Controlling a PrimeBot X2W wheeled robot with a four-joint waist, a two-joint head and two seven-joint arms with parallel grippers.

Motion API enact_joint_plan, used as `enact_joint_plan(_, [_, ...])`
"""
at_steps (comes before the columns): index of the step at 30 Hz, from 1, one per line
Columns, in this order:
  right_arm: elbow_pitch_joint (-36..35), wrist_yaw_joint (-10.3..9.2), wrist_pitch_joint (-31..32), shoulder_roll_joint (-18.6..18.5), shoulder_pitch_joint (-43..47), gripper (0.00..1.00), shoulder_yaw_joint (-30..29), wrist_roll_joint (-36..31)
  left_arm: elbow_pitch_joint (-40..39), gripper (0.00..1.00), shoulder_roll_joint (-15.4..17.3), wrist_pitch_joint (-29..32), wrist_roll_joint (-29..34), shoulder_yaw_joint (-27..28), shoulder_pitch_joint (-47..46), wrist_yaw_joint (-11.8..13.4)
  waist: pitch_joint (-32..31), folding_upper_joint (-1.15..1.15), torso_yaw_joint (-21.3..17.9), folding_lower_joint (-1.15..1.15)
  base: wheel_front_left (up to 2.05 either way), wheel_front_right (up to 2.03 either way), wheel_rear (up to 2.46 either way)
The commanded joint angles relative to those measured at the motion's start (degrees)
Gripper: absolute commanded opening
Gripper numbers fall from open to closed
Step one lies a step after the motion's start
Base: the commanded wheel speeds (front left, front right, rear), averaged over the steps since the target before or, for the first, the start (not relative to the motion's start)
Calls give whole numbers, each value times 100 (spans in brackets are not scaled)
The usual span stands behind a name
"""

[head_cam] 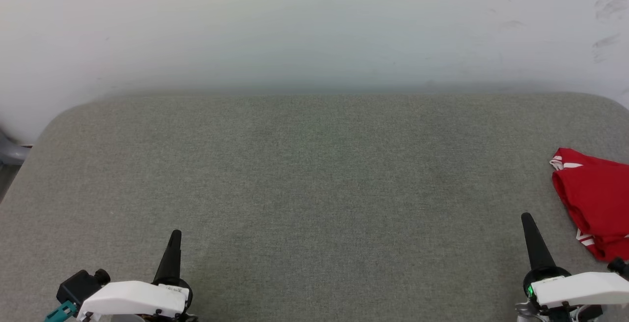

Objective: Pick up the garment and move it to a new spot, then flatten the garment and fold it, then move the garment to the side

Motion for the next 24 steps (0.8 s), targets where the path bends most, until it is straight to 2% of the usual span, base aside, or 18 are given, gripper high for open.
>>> enact_joint_plan(1, [-26,-1,42,11,-157,0,-22,175,-22,0,8,41,-163,21,-143,-53,3,0,-1,0,0,0,0])
enact_joint_plan(24, [102,-2,354,33,-355,0,-73,1368,93,0,-8,352,-1427,142,-353,-161,53,0,-14,0,0,0,0])
